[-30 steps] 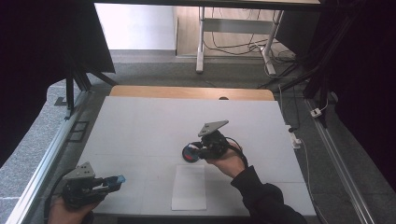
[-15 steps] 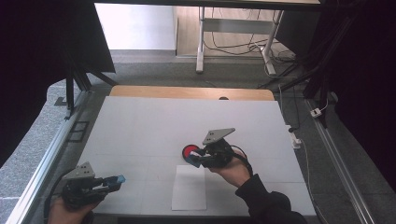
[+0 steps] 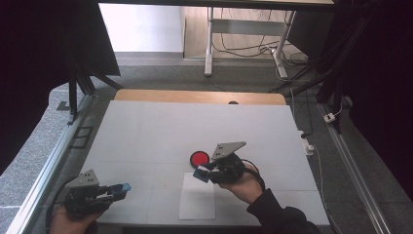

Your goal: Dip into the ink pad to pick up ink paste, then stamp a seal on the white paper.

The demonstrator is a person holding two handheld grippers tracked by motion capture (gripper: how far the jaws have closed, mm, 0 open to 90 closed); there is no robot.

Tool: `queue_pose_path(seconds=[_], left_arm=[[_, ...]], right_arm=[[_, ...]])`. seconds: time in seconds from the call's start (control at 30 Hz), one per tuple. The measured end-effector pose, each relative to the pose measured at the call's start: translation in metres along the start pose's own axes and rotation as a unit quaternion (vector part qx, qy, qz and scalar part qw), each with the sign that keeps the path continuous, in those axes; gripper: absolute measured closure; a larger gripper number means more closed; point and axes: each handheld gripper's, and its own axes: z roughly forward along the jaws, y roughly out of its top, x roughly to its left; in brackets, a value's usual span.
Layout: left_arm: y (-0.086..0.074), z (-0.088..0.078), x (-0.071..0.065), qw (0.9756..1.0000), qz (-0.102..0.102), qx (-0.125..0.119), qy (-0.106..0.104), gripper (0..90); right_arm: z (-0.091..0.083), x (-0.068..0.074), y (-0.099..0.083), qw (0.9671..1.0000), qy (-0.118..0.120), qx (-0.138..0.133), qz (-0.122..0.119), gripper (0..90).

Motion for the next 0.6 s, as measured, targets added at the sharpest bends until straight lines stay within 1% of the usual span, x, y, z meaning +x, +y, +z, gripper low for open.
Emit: queue_pose_path(seconds=[0.23, 0.3, 0.37, 0.6], left_arm=[[0.000, 0.000, 0.001, 1.0000, -0.004, -0.001, -0.003, 67.8], [0.000, 0.000, 0.001, 1.0000, -0.002, -0.001, -0.002, 67.8], [0.000, 0.000, 0.001, 1.0000, -0.002, 0.001, -0.002, 67.8], [0.000, 0.000, 0.001, 1.0000, -0.003, 0.001, -0.002, 67.8]], right_arm=[[0.003, 0.004, -0.003, 1.0000, 0.001, 0.004, 0.000, 71.6], [0.004, 0.005, -0.005, 1.0000, 0.000, 0.009, -0.003, 71.6], [0.006, 0.007, -0.006, 0.9998, -0.002, 0.015, -0.011, 71.7], [0.014, 0.011, -0.009, 0.9994, -0.003, 0.030, -0.017, 71.7]])
